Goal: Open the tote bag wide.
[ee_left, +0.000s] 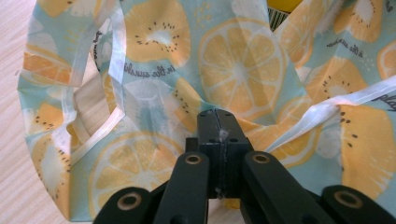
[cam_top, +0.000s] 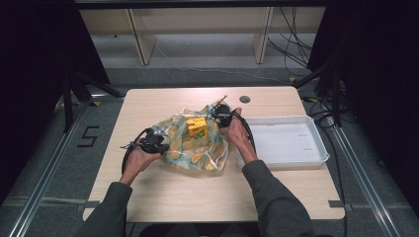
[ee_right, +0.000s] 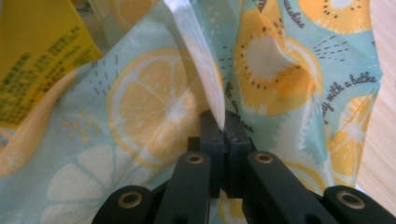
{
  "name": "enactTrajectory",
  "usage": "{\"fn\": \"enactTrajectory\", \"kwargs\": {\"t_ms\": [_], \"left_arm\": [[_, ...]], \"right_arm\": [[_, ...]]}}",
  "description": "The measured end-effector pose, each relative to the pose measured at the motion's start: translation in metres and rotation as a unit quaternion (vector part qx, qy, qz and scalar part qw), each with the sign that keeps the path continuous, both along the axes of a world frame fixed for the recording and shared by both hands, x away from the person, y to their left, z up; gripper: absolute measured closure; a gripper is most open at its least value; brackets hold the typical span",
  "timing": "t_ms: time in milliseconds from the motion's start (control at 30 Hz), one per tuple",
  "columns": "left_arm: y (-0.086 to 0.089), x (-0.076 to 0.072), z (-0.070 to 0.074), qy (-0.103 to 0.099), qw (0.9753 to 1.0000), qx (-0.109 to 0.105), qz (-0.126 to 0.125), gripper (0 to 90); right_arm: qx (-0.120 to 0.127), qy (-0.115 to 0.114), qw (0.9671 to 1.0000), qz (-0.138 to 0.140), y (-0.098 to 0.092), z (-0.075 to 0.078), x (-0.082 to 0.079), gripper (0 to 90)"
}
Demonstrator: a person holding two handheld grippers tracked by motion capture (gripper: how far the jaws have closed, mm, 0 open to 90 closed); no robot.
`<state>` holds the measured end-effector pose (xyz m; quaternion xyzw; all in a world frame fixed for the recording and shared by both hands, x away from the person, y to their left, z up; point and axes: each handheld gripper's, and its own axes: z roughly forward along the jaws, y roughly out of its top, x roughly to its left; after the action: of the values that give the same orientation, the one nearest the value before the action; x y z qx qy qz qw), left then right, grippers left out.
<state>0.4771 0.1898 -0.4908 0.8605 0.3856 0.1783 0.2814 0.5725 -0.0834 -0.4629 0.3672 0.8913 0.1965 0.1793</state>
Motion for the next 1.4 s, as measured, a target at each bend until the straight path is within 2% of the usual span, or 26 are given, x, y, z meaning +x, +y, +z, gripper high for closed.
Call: {"fn": "enactTrajectory", "kwargs": {"t_ms": [100, 167, 200, 300, 367, 400, 433, 467, 500, 567, 600, 633, 700, 733, 800, 833, 900, 1000, 1067, 1100, 1133, 1200, 1267, 1300, 1333, 1400], "left_arm": [[0.001, -0.001, 0.001, 0.000, 1.0000, -0.006, -0.002, 89.6], [0.003, -0.002, 0.003, -0.006, 0.9999, -0.013, 0.002, 89.5], [0.007, -0.003, 0.006, -0.002, 1.0000, -0.003, -0.005, 89.5], [0.009, -0.008, 0.011, -0.011, 0.9995, -0.030, 0.004, 88.4], [0.012, -0.013, 0.016, -0.017, 0.9994, -0.032, 0.001, 87.5], [0.013, -0.015, 0.019, -0.021, 0.9992, -0.033, 0.000, 87.1], [0.015, -0.017, 0.022, -0.021, 0.9991, -0.036, -0.001, 86.6], [0.017, -0.020, 0.024, -0.025, 0.9989, -0.039, -0.001, 85.2], [0.019, -0.022, 0.028, -0.027, 0.9987, -0.042, -0.005, 85.2], [0.022, -0.028, 0.035, -0.033, 0.9983, -0.047, -0.008, 83.7], [0.023, -0.032, 0.037, -0.039, 0.9976, -0.057, -0.008, 83.0], [0.024, -0.036, 0.040, -0.044, 0.9971, -0.061, -0.007, 81.9], [0.025, -0.044, 0.045, -0.051, 0.9963, -0.068, -0.012, 80.2], [0.024, -0.049, 0.046, -0.054, 0.9951, -0.082, -0.010, 79.2], [0.026, -0.055, 0.049, -0.052, 0.9943, -0.091, -0.018, 77.4], [0.024, -0.059, 0.048, -0.057, 0.9922, -0.110, -0.008, 76.2], [0.026, -0.065, 0.048, -0.051, 0.9913, -0.120, -0.011, 74.5], [0.026, -0.074, 0.045, -0.047, 0.9910, -0.124, -0.016, 70.0], [0.025, -0.081, 0.042, -0.045, 0.9912, -0.124, -0.013, 66.0], [0.024, -0.085, 0.040, -0.043, 0.9908, -0.128, -0.009, 63.2], [0.024, -0.088, 0.039, -0.041, 0.9909, -0.128, -0.012, 61.0], [0.021, -0.096, 0.036, -0.045, 0.9905, -0.130, -0.006, 56.2], [0.020, -0.103, 0.035, -0.039, 0.9911, -0.127, -0.009, 52.7], [0.019, -0.106, 0.034, -0.040, 0.9905, -0.131, -0.008, 50.7], [0.018, -0.110, 0.033, -0.040, 0.9908, -0.129, -0.006, 48.7], [0.014, -0.117, 0.032, -0.041, 0.9906, -0.130, -0.005, 45.8]], "right_arm": [[0.009, 0.005, 0.9999, -0.005, -0.004, -0.002, 0.002, 86.4], [0.020, -0.002, 0.9998, -0.006, -0.008, 0.002, 0.000, 80.0], [0.029, -0.007, 0.9995, -0.004, -0.011, 0.005, -0.001, 75.1], [0.053, -0.039, 0.9978, -0.005, -0.018, 0.020, -0.008, 62.1], [0.077, -0.049, 0.9958, -0.003, -0.022, 0.032, -0.015, 55.8], [0.089, -0.070, 0.9936, -0.002, -0.023, 0.036, -0.019, 53.9], [0.095, -0.065, 0.9933, 0.009, -0.025, 0.043, -0.023, 51.7], [0.117, -0.076, 0.9901, 0.017, -0.025, 0.052, -0.032, 49.1], [0.117, -0.076, 0.9901, 0.017, -0.025, 0.052, -0.032, 49.1], [0.136, -0.092, 0.9860, 0.026, -0.023, 0.059, -0.040, 48.0], [0.136, -0.087, 0.9862, 0.034, -0.022, 0.063, -0.044, 47.5], [0.147, -0.093, 0.9841, 0.038, -0.019, 0.064, -0.047, 47.0], [0.156, -0.074, 0.9839, 0.047, -0.016, 0.069, -0.053, 44.8], [0.163, -0.079, 0.9822, 0.049, -0.013, 0.068, -0.055, 44.3], [0.164, -0.073, 0.9824, 0.054, -0.010, 0.069, -0.057, 41.6], [0.167, -0.075, 0.9817, 0.052, -0.007, 0.067, -0.059, 40.6], [0.171, -0.067, 0.9810, 0.063, -0.004, 0.066, -0.060, 38.9], [0.179, -0.076, 0.9784, 0.072, 0.003, 0.062, -0.061, 34.9], [0.180, -0.061, 0.9790, 0.073, 0.006, 0.061, -0.061, 30.8], [0.186, -0.063, 0.9784, 0.064, 0.009, 0.059, -0.061, 28.3], [0.184, -0.049, 0.9798, 0.061, 0.010, 0.059, -0.061, 25.1], [0.183, -0.068, 0.9787, 0.065, 0.014, 0.056, -0.060, 21.3], [0.188, -0.070, 0.9778, 0.059, 0.020, 0.053, -0.061, 17.3], [0.192, -0.071, 0.9773, 0.055, 0.022, 0.051, -0.062, 17.2], [0.198, -0.056, 0.9774, 0.049, 0.025, 0.051, -0.063, 17.2], [0.202, -0.058, 0.9768, 0.040, 0.030, 0.047, -0.064, 16.3]]}}
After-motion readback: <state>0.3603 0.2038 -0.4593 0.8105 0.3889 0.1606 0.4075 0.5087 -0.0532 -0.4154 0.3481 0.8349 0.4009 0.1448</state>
